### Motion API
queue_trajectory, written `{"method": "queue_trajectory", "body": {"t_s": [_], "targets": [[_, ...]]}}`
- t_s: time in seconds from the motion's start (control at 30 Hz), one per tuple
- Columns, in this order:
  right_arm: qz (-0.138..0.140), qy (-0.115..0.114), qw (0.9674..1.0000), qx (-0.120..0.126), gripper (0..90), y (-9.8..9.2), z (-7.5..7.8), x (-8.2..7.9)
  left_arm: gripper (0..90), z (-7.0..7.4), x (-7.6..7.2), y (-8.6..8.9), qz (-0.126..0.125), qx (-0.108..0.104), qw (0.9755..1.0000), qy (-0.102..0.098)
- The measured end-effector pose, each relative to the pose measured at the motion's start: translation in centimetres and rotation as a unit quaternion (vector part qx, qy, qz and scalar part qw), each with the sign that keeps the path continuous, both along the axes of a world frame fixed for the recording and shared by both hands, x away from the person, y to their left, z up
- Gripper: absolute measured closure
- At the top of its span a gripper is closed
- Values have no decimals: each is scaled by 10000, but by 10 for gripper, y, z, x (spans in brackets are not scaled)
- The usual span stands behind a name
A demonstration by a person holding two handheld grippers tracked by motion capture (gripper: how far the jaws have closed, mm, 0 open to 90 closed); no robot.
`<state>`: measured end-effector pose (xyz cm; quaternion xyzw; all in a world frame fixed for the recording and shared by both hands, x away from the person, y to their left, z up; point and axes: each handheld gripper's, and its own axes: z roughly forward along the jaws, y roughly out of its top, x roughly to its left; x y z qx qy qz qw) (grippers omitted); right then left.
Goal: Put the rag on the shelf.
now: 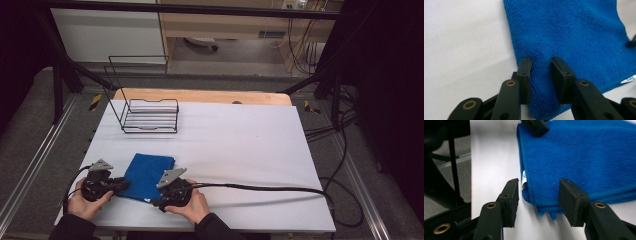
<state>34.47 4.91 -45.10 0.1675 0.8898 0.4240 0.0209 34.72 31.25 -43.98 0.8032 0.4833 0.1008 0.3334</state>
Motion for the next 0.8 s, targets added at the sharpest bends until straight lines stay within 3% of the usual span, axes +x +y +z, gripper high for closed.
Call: {"method": "queue_trajectory", "body": {"t_s": [0.13,0.23,0.37,0.5,0.57,0.6,0.7,0.8], "targets": [[17,-52,10000,-8,498,2,-3,0,703,0,0,0,70,-11,10000,6],[66,-250,9996,-92,514,4,-5,-3,743,0,0,0,132,5,9999,23],[2,-618,9979,-219,677,4,-7,-4,780,0,0,-1,169,5,9999,34],[12,-789,9966,-253,756,4,-8,-4,809,0,0,-1,165,-21,9999,26],[3,-761,9968,-245,834,4,-8,-2,825,0,0,0,147,-34,9999,24],[-20,-610,9979,-198,861,4,-6,0,836,0,-1,0,141,-57,9999,24],[-18,-464,9988,-171,871,2,-4,3,840,2,-3,1,122,-157,9998,82],[84,-299,9994,-143,878,-6,10,5,841,5,-7,3,59,-451,9988,202]]}}
